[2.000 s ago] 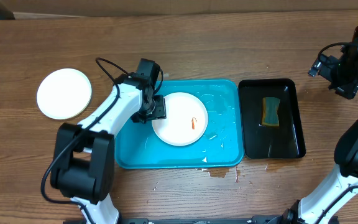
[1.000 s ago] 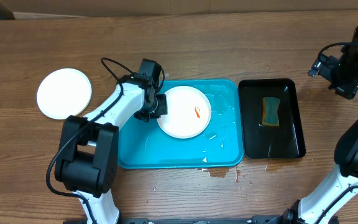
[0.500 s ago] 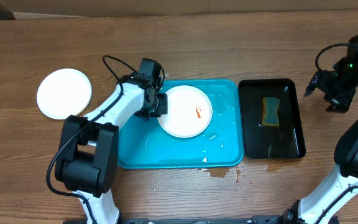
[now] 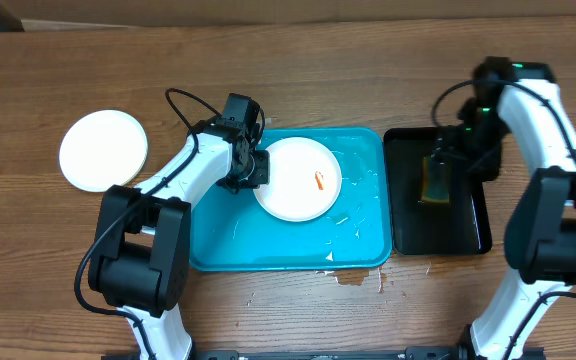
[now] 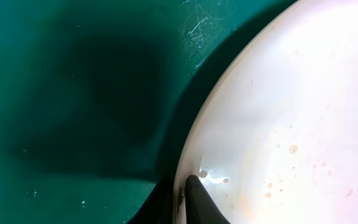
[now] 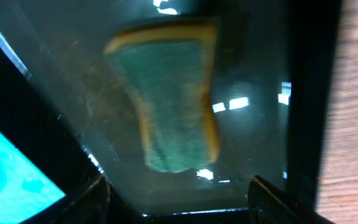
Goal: Clean dirty plates on tray and stack at the side
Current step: 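Reach right gripper into black tray and grasp the sponge, then lift the sponge with the right gripper out of the black tray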
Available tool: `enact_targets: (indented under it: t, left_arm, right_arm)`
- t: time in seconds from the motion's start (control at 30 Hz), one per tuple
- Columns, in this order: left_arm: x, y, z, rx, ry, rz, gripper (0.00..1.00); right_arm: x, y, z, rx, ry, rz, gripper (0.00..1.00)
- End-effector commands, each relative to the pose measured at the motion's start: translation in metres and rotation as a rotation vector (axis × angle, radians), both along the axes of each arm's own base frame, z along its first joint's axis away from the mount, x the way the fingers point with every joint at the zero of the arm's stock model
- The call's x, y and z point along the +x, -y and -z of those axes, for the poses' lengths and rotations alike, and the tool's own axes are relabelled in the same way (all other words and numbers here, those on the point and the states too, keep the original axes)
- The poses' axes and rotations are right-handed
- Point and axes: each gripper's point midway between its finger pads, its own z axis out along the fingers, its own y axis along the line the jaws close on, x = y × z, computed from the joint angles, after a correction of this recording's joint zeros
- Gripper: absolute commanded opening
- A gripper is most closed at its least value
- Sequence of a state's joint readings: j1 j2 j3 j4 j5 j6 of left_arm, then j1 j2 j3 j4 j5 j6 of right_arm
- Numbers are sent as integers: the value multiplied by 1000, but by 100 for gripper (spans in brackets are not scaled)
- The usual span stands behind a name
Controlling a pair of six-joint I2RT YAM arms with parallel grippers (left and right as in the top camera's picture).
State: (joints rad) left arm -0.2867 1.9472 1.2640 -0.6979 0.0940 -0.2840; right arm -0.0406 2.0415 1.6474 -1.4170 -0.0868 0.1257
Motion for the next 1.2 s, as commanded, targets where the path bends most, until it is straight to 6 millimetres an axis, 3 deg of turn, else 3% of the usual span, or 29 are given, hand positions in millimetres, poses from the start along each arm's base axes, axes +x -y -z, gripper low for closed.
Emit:
enact_targets:
  t: [0.0,0.27,0.4,0.53,0.63,0.7,0.73,0.77,0.8,0.83,0.87,1.1,1.17]
  left_arm:
    - [-3,1,5,3,-14,21,11]
    - [-3,1,5,3,-14,21,12]
    - [-3,1,5,3,-14,21,12]
    - [-2,1,5,3,-13,21,12]
    - [-2,1,5,3,-13,21,12]
    - [-2,1,5,3,-13,21,13]
    - [-2,1,5,3,-13,21,13]
    - [-2,1,5,3,-13,21,13]
    - [-2,1,5,4,-13,21,13]
    - [-2,1,5,3,-12,21,13]
    - [-2,1,5,3,-11,21,13]
    - [-2,1,5,3,-11,21,16]
    - [-2,1,5,3,-11,21,17]
  right_arm:
    - [-1,3,-1,-85,5,-62,68]
    - [3,0,6,-114,25,-29,66]
    - [-3,-2,23,-103,16,-22,66]
    - [-13,-4,52,-91,12,-20,65]
    - [-17,-4,73,-90,29,-19,46]
    - [-21,-5,85,-89,37,-19,16]
    - [-23,-5,89,-84,38,-19,9]
    - [-26,-7,91,-73,35,-18,10]
    - [-27,-8,92,-66,32,-17,31]
    - [-27,-9,91,-64,30,-16,64]
    - [-27,-10,90,-59,28,-15,73]
    - [-20,-10,82,-55,37,-14,76]
    - [-23,-10,81,-56,24,-15,68]
